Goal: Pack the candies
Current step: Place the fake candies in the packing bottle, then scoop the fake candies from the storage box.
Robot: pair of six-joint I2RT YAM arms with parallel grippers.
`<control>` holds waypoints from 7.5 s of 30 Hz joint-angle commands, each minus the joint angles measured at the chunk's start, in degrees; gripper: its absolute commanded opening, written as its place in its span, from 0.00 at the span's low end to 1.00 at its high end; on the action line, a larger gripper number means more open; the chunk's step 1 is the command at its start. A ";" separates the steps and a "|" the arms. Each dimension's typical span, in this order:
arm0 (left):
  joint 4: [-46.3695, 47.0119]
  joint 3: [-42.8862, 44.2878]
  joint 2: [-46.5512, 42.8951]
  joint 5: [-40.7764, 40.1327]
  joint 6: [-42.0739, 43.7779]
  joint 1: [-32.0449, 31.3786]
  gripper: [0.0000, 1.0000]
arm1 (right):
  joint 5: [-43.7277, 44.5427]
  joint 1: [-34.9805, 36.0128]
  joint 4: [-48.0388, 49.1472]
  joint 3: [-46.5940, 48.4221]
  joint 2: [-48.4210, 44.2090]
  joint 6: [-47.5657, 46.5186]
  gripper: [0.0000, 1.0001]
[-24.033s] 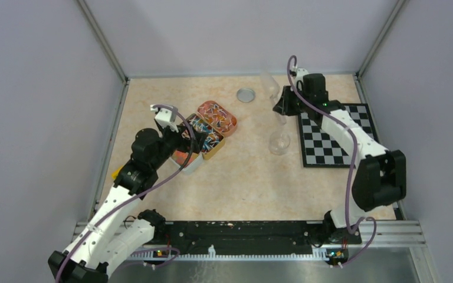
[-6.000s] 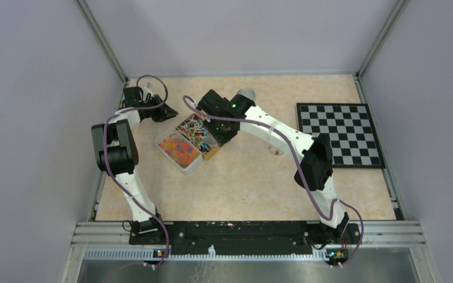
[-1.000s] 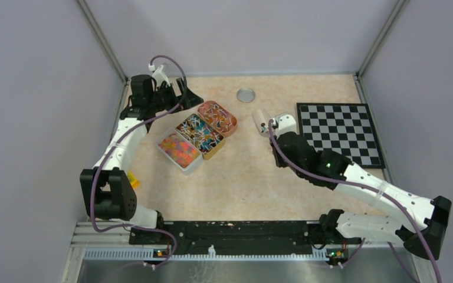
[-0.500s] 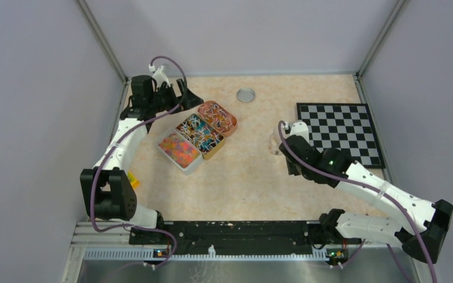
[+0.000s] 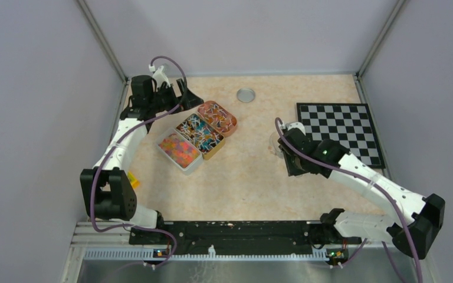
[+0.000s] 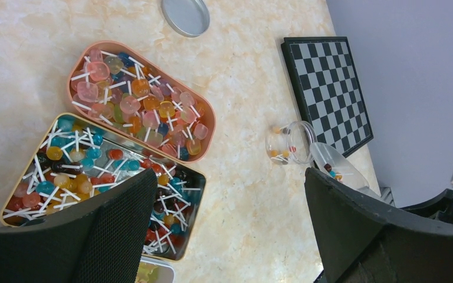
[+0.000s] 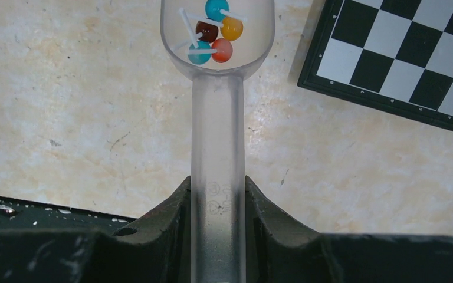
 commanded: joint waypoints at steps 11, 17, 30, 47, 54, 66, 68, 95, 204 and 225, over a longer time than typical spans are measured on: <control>3.35 -0.98 -2.48 1.31 0.48 0.08 0.99 | -4.65 -4.82 -5.01 4.71 3.99 -2.71 0.00; 3.48 -1.08 -2.57 1.30 0.46 0.15 0.99 | -5.04 -6.08 -5.28 5.96 4.41 -3.47 0.00; 3.62 -1.32 -2.81 1.52 0.23 0.17 0.99 | -5.37 -7.78 -8.27 8.62 6.56 -5.65 0.00; 3.70 -1.57 -3.12 1.22 0.21 0.26 0.99 | -7.79 -8.85 -10.96 10.99 10.17 -8.44 0.00; 3.76 -1.59 -2.98 1.28 0.12 0.25 0.99 | -7.67 -8.96 -12.63 12.11 10.60 -8.37 0.00; 3.72 -1.86 -3.94 0.38 0.20 0.26 0.99 | -6.29 -8.97 -10.68 14.58 10.23 -9.60 0.00; 3.63 -1.95 -4.11 0.01 0.27 0.26 0.99 | -5.60 -8.95 -10.82 15.91 10.49 -9.88 0.00; 4.69 -4.91 -3.30 -8.95 -5.18 3.63 0.99 | -12.73 0.51 2.72 20.03 13.16 -24.59 0.00; -4.84 10.82 34.54 11.96 0.30 16.70 0.25 | -8.00 9.62 0.44 73.14 72.46 -23.63 0.00; -4.63 10.82 34.71 12.07 0.05 16.78 0.26 | -7.50 9.66 6.81 69.38 70.84 -23.48 0.00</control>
